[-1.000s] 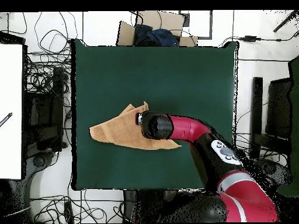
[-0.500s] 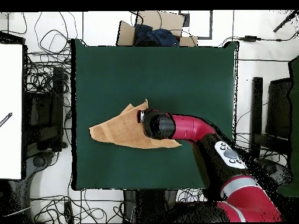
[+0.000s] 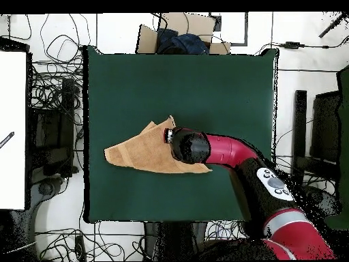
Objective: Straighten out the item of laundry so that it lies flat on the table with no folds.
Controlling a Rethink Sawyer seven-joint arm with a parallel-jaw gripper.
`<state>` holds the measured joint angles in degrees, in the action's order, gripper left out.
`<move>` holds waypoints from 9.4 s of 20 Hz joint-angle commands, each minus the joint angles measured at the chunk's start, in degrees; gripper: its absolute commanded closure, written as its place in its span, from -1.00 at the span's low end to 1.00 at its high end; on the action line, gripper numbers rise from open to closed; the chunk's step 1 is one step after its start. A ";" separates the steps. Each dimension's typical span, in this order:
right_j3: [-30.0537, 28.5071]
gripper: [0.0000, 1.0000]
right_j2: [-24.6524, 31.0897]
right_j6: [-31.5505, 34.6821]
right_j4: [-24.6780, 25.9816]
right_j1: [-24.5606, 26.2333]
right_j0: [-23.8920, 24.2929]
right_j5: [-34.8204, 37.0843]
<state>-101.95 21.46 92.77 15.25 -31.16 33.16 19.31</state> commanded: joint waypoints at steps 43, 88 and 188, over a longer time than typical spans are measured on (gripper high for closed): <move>11.55 1.00 12.45 -11.83 3.56 -4.29 11.73 32.42; 42.80 1.00 11.62 -25.22 6.37 6.32 6.95 48.89; 14.99 1.00 -7.50 -7.28 -7.99 -27.52 5.11 40.98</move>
<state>-87.43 11.89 87.60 4.04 -55.13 41.94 52.56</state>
